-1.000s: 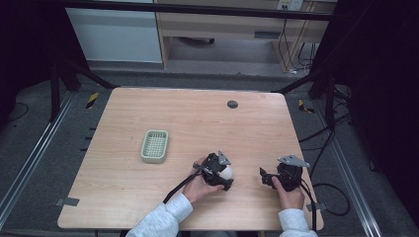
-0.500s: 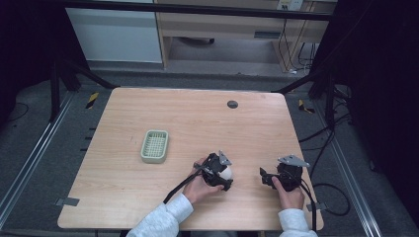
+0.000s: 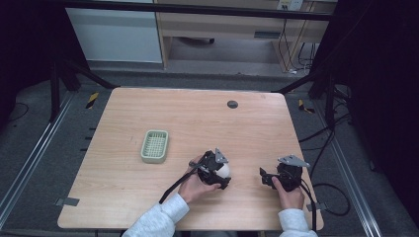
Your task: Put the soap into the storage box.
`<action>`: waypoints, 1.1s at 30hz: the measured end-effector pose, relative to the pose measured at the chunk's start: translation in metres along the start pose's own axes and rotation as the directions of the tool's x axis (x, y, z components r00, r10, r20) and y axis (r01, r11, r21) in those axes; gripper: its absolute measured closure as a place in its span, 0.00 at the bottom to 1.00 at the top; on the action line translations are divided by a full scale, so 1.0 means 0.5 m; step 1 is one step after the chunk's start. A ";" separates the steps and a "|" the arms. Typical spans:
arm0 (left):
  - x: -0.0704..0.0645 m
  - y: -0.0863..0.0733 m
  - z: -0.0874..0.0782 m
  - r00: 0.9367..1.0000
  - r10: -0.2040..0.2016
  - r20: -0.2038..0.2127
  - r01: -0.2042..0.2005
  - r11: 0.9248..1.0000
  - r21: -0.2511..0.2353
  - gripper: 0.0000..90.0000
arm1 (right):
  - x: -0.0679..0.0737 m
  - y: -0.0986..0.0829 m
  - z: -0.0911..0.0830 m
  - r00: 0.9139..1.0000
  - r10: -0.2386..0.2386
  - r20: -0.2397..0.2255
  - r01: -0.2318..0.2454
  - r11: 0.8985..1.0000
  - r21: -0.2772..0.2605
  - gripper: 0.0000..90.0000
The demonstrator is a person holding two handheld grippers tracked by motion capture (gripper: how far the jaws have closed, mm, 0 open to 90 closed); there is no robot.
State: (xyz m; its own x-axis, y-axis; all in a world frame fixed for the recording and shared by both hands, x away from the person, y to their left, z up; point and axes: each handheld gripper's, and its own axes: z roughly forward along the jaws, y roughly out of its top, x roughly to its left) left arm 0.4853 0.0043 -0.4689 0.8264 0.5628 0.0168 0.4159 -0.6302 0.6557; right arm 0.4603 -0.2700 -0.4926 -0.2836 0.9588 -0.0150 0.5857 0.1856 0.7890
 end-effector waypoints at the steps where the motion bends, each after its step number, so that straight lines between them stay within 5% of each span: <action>1: 0.002 0.001 -0.006 1.000 0.003 -0.005 -0.003 1.000 -0.001 0.25 | 0.001 0.000 0.000 1.000 0.004 -0.001 -0.004 1.000 0.000 0.05; 33: 0.064 -0.015 -0.122 0.998 -0.034 -0.044 0.031 0.998 -0.056 0.25 | 0.002 -0.001 0.002 1.000 -0.004 -0.004 0.004 1.000 0.008 0.05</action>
State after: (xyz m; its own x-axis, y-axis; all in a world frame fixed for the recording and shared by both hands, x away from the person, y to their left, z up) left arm 0.4858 0.0596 -0.4271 0.7942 0.6071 0.0279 0.4198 -0.5812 0.6971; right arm 0.4606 -0.2687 -0.4936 -0.2893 0.9571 -0.0157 0.5902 0.1913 0.7843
